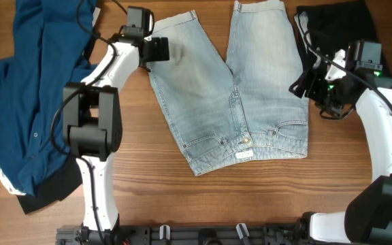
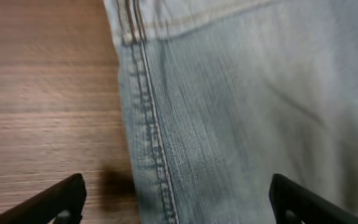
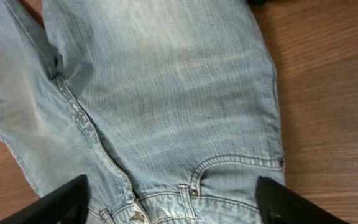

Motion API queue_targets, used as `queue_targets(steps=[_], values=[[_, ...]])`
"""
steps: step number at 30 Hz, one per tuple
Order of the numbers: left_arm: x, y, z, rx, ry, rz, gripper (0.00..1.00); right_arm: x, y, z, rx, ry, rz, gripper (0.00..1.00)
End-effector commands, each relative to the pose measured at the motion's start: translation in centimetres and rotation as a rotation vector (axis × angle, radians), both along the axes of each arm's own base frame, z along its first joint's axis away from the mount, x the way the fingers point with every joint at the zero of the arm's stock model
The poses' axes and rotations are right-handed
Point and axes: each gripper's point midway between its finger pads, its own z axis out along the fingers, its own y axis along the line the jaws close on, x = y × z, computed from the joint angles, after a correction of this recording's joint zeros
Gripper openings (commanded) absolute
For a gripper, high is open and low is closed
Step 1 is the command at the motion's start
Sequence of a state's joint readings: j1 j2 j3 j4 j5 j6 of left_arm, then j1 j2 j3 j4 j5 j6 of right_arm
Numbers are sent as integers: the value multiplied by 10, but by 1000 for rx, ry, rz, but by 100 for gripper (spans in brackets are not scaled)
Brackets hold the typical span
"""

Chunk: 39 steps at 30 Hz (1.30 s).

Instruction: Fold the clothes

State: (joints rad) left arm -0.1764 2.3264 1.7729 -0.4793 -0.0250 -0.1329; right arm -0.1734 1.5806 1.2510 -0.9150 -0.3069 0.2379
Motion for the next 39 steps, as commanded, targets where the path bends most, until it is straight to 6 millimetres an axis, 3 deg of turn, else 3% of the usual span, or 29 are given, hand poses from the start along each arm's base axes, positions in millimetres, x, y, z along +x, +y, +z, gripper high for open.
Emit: queue_targets(steps=[1, 4, 6, 11, 17, 24, 29, 34, 39], values=[[-7, -4, -24, -23, 53, -14, 82, 5, 3, 6, -35, -34, 36, 76], [-8, -6, -27, -36, 61, -11, 66, 7, 4, 7, -35, -40, 40, 70], [-10, -10, -28, -40, 65, -19, 49, 7, 4, 7, -36, -44, 40, 67], [-23, -9, -34, -31, 124, -14, 27, 8, 4, 7, -36, -46, 40, 56], [-59, 30, -38, -36, 297, 223, 4, 10, 9, 8, -39, -54, 57, 53], [-156, 89, -11, 8, 665, 409, 4, 15, 30, 10, -39, -80, 112, 52], [-217, 128, 10, 140, 889, 475, 4, 20, 49, 12, -56, -105, 150, 52], [-233, 128, 22, 154, 953, 464, 4, 22, 65, 6, -104, -102, 181, 51], [-229, 118, 53, 152, 862, 430, 4, 19, 74, -9, -105, -51, 193, 53]])
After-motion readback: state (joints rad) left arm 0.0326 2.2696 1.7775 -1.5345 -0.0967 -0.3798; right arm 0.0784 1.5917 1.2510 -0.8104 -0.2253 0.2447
